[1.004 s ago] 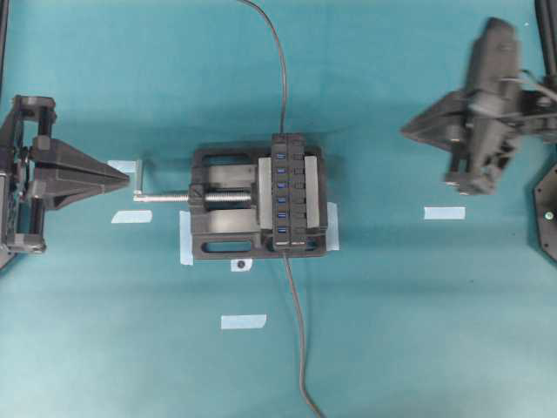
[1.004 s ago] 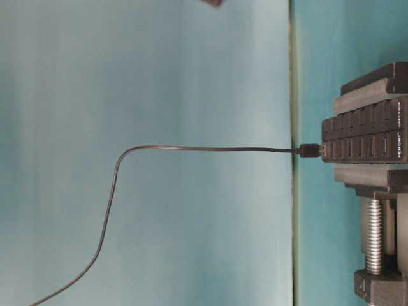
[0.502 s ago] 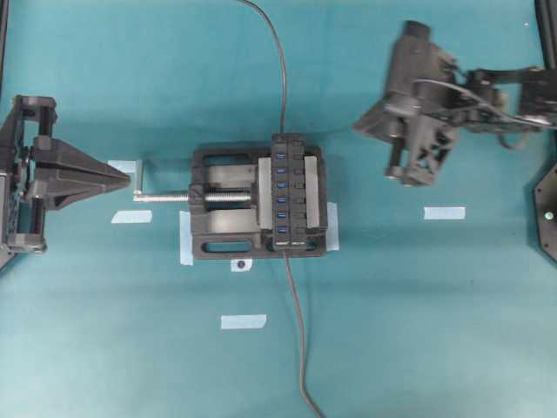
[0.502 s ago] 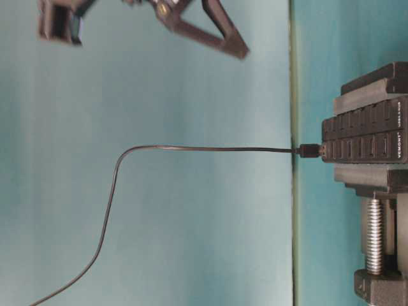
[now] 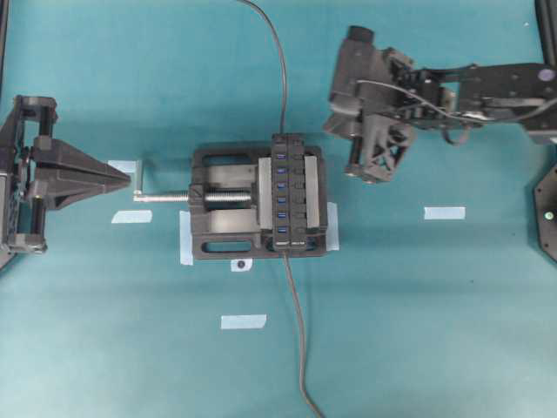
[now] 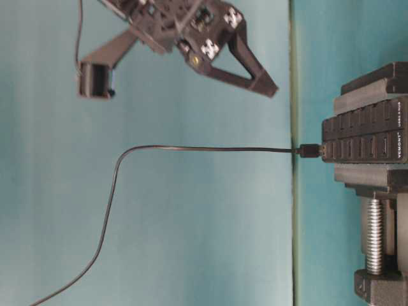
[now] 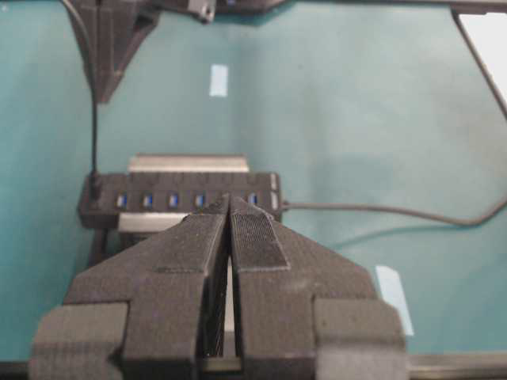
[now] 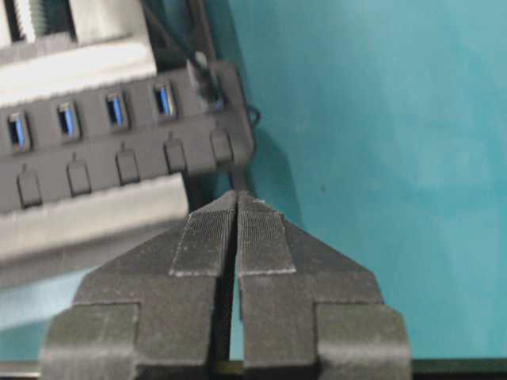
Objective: Insert the USB into the center port of the fixed hub
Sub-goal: 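Move the right gripper toward the black USB plug near the hub, then grasp the black USB plug with the right gripper and lift it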
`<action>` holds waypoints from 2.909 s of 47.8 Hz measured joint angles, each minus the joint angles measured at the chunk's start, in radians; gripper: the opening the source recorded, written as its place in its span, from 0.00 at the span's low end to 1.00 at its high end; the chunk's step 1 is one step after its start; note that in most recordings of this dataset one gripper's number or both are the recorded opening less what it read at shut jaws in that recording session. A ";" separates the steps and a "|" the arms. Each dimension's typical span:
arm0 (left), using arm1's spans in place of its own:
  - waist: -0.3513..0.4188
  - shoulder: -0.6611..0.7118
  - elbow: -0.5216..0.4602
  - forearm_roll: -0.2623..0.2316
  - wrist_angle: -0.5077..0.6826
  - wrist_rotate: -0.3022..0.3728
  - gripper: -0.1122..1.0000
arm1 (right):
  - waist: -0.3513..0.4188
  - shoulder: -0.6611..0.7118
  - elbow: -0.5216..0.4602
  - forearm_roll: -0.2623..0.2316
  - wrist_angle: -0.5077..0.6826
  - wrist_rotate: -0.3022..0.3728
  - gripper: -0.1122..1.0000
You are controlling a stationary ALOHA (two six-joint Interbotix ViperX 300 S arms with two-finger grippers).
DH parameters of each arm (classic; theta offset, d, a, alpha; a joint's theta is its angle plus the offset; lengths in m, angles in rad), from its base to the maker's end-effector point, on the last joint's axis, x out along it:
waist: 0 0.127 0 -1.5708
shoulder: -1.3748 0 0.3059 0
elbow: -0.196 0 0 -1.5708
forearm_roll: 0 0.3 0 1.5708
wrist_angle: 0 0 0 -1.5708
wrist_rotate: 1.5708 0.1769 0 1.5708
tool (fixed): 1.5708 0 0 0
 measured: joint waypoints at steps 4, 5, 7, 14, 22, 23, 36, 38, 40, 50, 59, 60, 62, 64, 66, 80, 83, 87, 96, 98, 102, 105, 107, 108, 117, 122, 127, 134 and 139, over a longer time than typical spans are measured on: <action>0.002 -0.002 0.002 0.000 0.000 0.000 0.11 | 0.002 0.021 -0.020 0.000 0.002 -0.012 0.12; 0.000 0.000 0.002 0.000 0.000 0.000 0.11 | 0.002 0.026 -0.025 0.000 0.003 -0.014 0.12; 0.002 -0.002 0.000 0.000 0.000 0.000 0.11 | 0.002 0.037 -0.034 0.000 0.005 -0.015 0.12; 0.000 -0.002 0.002 0.000 0.000 -0.002 0.11 | 0.008 0.077 -0.071 0.000 0.032 -0.025 0.12; 0.000 0.000 0.000 0.000 0.002 0.000 0.11 | 0.018 0.115 -0.101 0.000 0.049 -0.035 0.12; 0.000 0.000 0.002 0.000 0.000 -0.002 0.11 | 0.021 0.118 -0.103 0.000 0.051 -0.040 0.12; 0.002 0.002 0.002 0.000 0.002 -0.002 0.11 | 0.029 0.133 -0.115 0.000 0.054 -0.063 0.12; 0.000 0.002 0.000 0.000 0.002 -0.002 0.11 | 0.029 0.135 -0.117 0.000 0.052 -0.063 0.12; 0.000 0.002 0.000 0.000 0.002 -0.002 0.11 | 0.029 0.135 -0.117 0.000 0.051 -0.063 0.12; 0.000 0.002 0.000 0.000 0.000 0.000 0.11 | 0.029 0.137 -0.118 0.000 0.048 -0.064 0.12; 0.000 0.002 0.002 0.000 0.003 -0.002 0.11 | 0.031 0.140 -0.120 0.000 0.046 -0.064 0.12; 0.000 0.002 0.000 0.000 0.003 -0.002 0.11 | 0.032 0.140 -0.120 0.000 0.044 -0.064 0.12; 0.000 0.002 0.002 0.000 0.003 -0.002 0.11 | 0.032 0.140 -0.120 0.000 0.044 -0.064 0.12; 0.000 0.002 0.002 0.000 0.003 -0.002 0.11 | 0.032 0.140 -0.121 0.000 0.044 -0.067 0.12; 0.000 0.002 0.002 0.000 0.003 -0.002 0.11 | 0.032 0.140 -0.121 0.000 0.041 -0.072 0.13; 0.000 0.002 0.006 0.002 0.005 -0.006 0.11 | 0.046 0.141 -0.127 0.000 0.003 -0.118 0.28; 0.000 0.002 0.006 0.000 0.005 -0.015 0.11 | 0.048 0.141 -0.130 0.000 0.000 -0.120 0.37; 0.000 0.002 0.006 0.000 0.005 -0.032 0.11 | 0.046 0.143 -0.130 0.000 0.000 -0.120 0.54; 0.000 0.002 0.008 0.000 0.005 -0.048 0.11 | 0.048 0.152 -0.133 -0.002 -0.002 -0.120 0.79; 0.002 0.002 0.008 0.000 0.005 -0.048 0.11 | 0.048 0.156 -0.137 -0.002 -0.002 -0.120 0.78; 0.000 0.002 0.008 0.002 0.005 -0.048 0.11 | 0.048 0.170 -0.147 -0.002 -0.002 -0.120 0.77; 0.000 0.002 0.008 0.002 0.005 -0.048 0.11 | 0.048 0.179 -0.160 -0.002 -0.002 -0.120 0.77; 0.000 0.002 0.008 0.000 0.006 -0.048 0.11 | 0.046 0.186 -0.164 -0.002 -0.002 -0.120 0.77; 0.000 0.002 0.008 0.000 0.008 -0.048 0.11 | 0.048 0.190 -0.167 -0.002 -0.002 -0.120 0.77; 0.002 0.000 0.008 0.000 0.014 -0.049 0.11 | 0.044 0.215 -0.183 0.000 0.000 -0.120 0.75; 0.000 -0.002 0.008 0.000 0.015 -0.049 0.11 | 0.041 0.215 -0.184 0.000 0.002 -0.120 0.72; 0.000 -0.003 0.008 0.000 0.021 -0.049 0.11 | 0.040 0.215 -0.184 -0.002 0.000 -0.120 0.69; 0.002 -0.005 0.008 0.000 0.026 -0.049 0.11 | 0.034 0.216 -0.186 -0.002 0.005 -0.118 0.57; 0.000 -0.005 0.009 0.000 0.026 -0.049 0.11 | 0.032 0.215 -0.192 -0.002 0.008 -0.120 0.41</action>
